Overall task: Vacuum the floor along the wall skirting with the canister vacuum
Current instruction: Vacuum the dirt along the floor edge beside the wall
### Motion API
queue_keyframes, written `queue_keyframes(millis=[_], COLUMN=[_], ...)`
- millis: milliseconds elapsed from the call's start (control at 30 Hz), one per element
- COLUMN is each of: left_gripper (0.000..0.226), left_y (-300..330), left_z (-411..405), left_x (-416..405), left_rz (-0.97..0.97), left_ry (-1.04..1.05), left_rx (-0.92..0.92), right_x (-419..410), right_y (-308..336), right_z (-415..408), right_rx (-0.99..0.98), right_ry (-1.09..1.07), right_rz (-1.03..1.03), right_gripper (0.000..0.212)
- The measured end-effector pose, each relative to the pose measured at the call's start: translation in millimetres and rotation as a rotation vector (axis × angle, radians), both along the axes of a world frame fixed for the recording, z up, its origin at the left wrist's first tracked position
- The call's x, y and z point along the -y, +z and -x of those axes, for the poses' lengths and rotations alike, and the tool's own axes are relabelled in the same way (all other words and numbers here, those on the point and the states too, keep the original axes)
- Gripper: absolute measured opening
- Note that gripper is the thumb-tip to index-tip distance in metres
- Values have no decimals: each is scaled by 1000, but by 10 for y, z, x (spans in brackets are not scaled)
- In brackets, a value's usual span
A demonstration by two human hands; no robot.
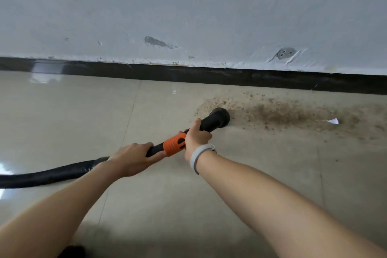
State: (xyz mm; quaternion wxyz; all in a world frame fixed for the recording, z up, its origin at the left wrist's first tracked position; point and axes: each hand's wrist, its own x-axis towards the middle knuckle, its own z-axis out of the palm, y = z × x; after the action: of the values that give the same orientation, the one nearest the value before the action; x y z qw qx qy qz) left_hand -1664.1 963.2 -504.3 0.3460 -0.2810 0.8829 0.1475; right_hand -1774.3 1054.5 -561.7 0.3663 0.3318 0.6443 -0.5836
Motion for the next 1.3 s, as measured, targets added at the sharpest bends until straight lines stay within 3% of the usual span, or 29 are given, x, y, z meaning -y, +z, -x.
queue_keyframes(millis=[200, 433, 600, 733, 900, 1000, 1167, 1300], left_gripper=[45, 40, 45, 65, 74, 66, 47, 51], left_y=[135, -100, -311, -595, -692, -653, -598, -597], left_z=[-119, -424, -815, -1108, -1326, -1541, -1962, -1924], left_x=[-155, -368, -518, -738, -739, -585, -292, -275], left_rz=[-34, 47, 26, 12, 39, 58, 73, 42], left_ry=[125, 159, -16, -135, 6, 153, 429, 362], left_rx=[-26, -168, -133, -186, -287, -299, -317, -276], right_x=[-50, -243, -559, -905, -739, -346, 213, 140], right_y=[200, 27, -352, -337, -222, -174, -115, -171], right_z=[-35, -217, -812, -1017, -1087, -1226, -1516, -1551], right_rx=[-25, -48, 60, 107, 60, 21, 7, 35], right_ry=[-37, 33, -89, -121, -67, 64, 294, 229], right_rz=[95, 56, -23, -87, -95, -115, -46, -26], right_gripper=[48, 54, 74, 51, 43, 55, 51, 49])
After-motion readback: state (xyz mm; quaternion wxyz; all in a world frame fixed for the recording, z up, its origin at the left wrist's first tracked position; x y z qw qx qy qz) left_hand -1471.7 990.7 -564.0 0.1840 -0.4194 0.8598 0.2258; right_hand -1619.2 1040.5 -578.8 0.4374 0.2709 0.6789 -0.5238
